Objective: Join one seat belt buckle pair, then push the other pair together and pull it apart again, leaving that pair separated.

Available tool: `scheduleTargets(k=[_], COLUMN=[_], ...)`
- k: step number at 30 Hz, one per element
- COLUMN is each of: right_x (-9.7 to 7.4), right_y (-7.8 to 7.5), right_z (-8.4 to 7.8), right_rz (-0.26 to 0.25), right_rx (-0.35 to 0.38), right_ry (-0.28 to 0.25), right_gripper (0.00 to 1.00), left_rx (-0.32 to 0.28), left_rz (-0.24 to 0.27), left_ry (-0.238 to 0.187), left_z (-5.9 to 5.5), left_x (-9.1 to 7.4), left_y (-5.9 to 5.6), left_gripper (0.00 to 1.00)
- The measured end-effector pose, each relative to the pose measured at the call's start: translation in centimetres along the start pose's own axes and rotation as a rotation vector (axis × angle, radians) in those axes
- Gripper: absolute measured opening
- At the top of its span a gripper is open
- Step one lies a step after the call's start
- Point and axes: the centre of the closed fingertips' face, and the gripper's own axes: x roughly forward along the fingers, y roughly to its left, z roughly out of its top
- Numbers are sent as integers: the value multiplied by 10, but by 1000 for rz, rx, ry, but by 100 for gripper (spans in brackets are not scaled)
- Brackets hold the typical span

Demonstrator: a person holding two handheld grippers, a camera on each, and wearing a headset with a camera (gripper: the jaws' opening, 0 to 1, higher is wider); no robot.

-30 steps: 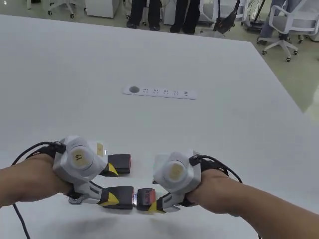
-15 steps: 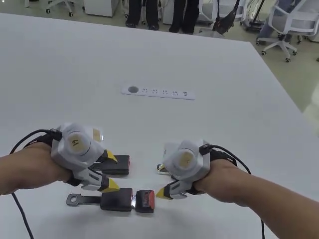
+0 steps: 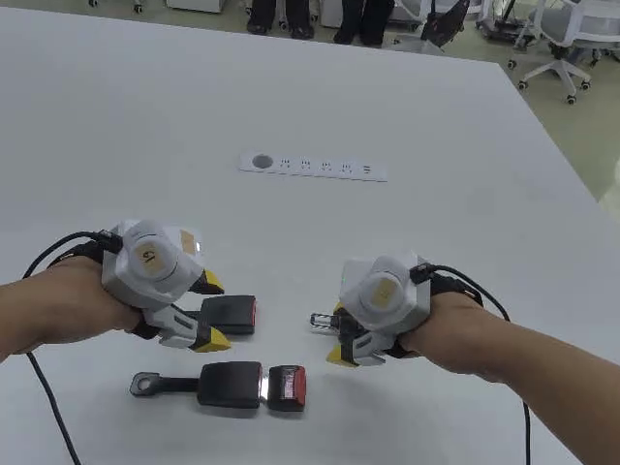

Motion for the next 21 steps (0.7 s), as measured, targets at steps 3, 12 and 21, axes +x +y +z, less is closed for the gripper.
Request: scheduleTargets(k=[3,12,21], right_x=[1,-2,5], right_y=[-8,-26,-25], right_z=[-5,-20,-34], right_rz=[-9,-30,1], right_rx=[6,-13,5], right_ry=[2,34,54], right_gripper=[36,39,38], left_rx=[0,18,33], left_rz=[-1,-20,-56], left_ry=[8,37,70], left_z=[-2,-8,-15], left_x=[0,11,23], left_y=[5,12,12], left_gripper=[48,49,47])
